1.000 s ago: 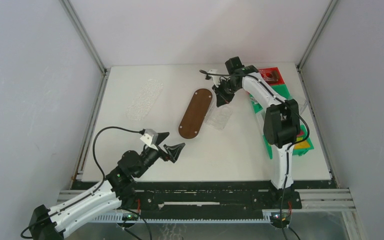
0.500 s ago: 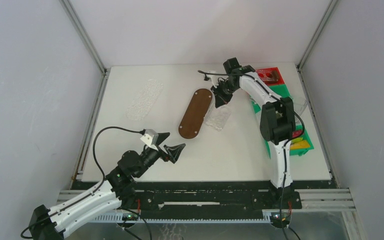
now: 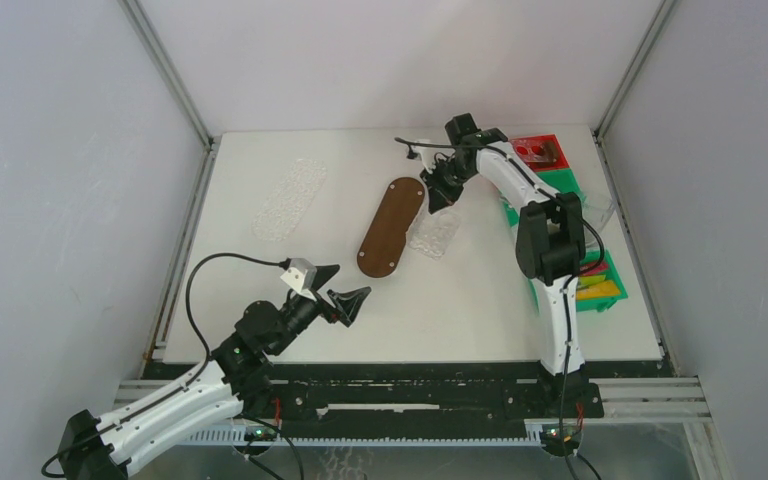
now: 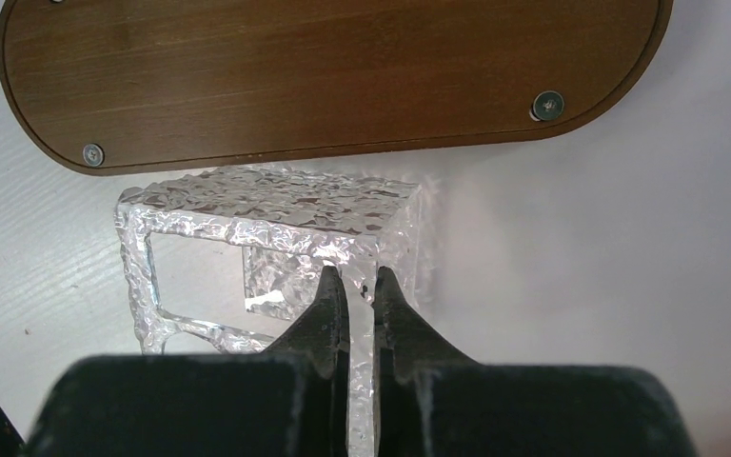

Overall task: Prepare toiletry sets of a toothbrush and toothpaste on the tray
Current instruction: Place the toothpaste holder at the center of the board, then adjust the toothpaste holder at the center of the board, then pick up the toothpaste holder from the storage box.

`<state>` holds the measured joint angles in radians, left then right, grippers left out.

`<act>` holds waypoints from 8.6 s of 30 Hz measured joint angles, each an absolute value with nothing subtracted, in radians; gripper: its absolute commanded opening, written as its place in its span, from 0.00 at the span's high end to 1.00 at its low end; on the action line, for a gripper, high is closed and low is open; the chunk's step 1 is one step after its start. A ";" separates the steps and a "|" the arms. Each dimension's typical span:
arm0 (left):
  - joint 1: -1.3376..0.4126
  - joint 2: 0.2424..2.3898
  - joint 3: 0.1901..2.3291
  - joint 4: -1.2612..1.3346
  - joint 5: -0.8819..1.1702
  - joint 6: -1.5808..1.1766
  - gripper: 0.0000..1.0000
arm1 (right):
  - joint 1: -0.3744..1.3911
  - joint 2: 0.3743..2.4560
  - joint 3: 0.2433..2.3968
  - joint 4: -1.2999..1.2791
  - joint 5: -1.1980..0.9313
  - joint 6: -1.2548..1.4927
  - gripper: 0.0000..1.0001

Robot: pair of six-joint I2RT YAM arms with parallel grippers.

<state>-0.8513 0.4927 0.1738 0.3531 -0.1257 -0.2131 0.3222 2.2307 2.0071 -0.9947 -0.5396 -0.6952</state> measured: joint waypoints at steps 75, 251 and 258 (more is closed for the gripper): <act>-0.850 0.483 0.266 0.245 -0.103 -0.516 0.09 | 0.369 1.476 0.765 -0.047 0.137 0.390 0.83; -0.461 1.427 1.128 0.311 0.524 -0.331 0.12 | 0.031 2.096 1.462 0.063 0.303 1.314 0.63; -0.461 1.427 1.128 0.311 0.528 -0.331 0.13 | 0.027 2.096 1.449 0.121 0.287 1.314 0.80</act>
